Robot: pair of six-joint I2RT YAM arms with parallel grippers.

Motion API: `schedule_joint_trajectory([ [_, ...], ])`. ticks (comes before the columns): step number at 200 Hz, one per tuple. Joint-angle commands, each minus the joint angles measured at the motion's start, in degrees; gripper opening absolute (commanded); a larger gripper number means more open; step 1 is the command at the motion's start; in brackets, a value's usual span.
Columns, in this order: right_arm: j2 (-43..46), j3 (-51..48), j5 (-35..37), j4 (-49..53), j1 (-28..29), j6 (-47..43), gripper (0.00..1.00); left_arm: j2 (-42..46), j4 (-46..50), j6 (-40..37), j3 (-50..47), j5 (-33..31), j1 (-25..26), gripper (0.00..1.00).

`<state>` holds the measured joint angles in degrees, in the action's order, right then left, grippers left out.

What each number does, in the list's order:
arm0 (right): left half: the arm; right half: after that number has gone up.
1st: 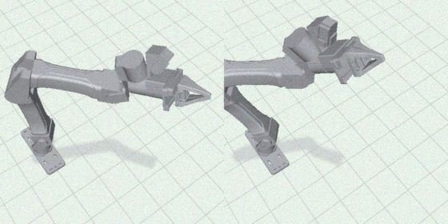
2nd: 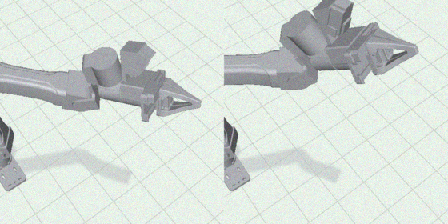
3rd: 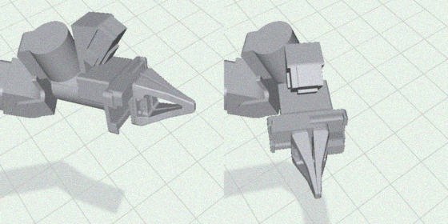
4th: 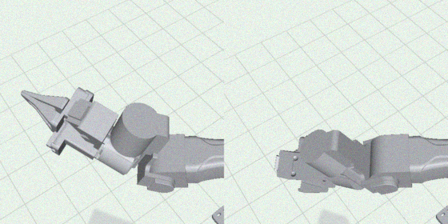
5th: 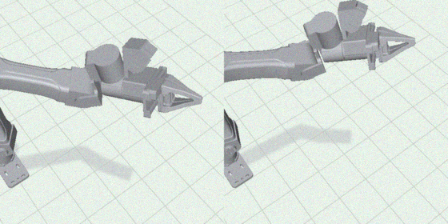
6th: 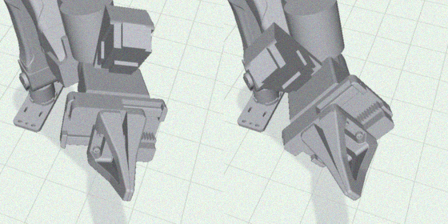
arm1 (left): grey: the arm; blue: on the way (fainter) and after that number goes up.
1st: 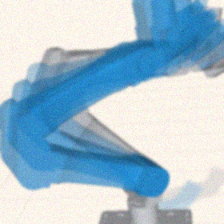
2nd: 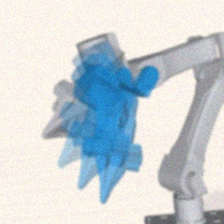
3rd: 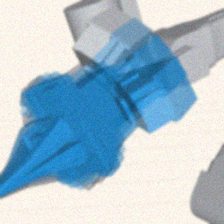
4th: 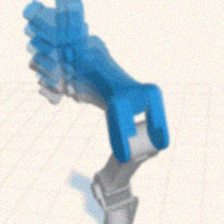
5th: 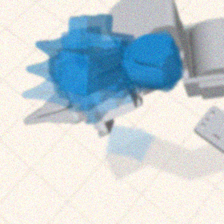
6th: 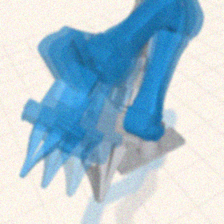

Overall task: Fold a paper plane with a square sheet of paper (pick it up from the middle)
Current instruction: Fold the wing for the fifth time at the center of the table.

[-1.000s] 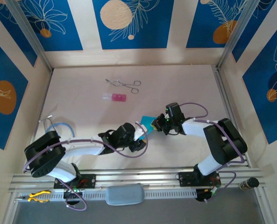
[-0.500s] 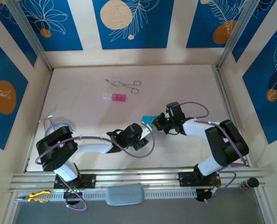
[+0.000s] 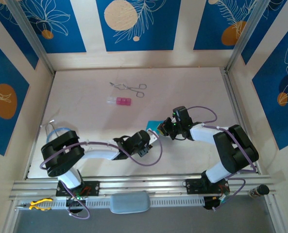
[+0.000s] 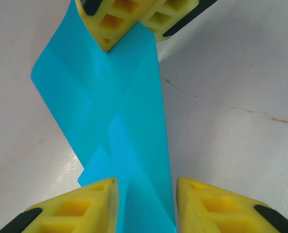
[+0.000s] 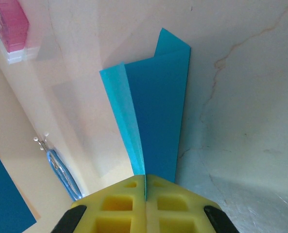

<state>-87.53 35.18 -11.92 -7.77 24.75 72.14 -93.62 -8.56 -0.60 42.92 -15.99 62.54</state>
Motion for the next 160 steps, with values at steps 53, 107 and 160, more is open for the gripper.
schedule_joint_trajectory([
  [53,1.3,0.2,0.4,1.3,0.3,0.1,0.01,-0.6,-0.9,-0.8,1.3,-1.2,0.8,0.29],
  [107,1.4,0.1,0.4,1.5,0.3,0.0,0.01,-0.6,-0.9,-1.0,1.4,-1.4,0.7,0.2],
  [160,1.6,0.2,0.2,1.6,0.4,-0.5,0.01,-1.0,0.7,-0.2,2.2,-0.7,0.7,0.22],
])
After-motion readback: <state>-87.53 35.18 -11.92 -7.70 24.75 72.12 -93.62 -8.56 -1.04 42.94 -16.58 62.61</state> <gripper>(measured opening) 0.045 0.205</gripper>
